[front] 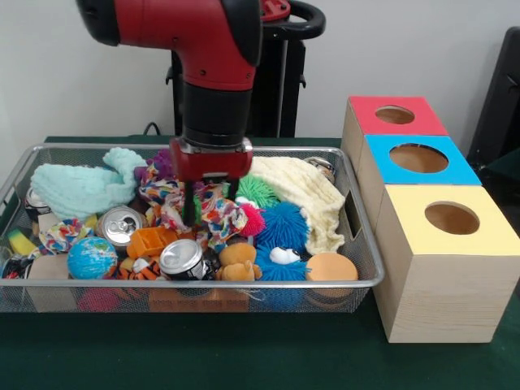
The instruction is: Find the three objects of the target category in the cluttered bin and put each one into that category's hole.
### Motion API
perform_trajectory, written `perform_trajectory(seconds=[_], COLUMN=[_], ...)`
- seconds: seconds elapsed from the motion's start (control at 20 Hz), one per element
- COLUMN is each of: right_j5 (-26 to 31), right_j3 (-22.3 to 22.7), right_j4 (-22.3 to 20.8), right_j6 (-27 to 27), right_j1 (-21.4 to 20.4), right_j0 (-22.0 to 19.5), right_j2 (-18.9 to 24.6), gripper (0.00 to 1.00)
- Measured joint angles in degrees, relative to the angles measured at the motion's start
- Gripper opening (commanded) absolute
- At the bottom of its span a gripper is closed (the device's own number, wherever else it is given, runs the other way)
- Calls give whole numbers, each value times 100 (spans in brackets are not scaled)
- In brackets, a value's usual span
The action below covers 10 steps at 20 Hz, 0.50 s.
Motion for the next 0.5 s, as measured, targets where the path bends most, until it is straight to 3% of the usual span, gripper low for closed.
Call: perform_trajectory(seconds=[0.25, 0.3, 0.5], right_j5=[-524, -582, -582], right_j3=[3, 0, 1], right_j4=[81, 154, 183], right_j6=[75, 75, 75], right_j1=[202, 212, 213], right_j0=[557, 607, 597], right_j2=[-314, -381, -465], gripper=[100, 0, 0])
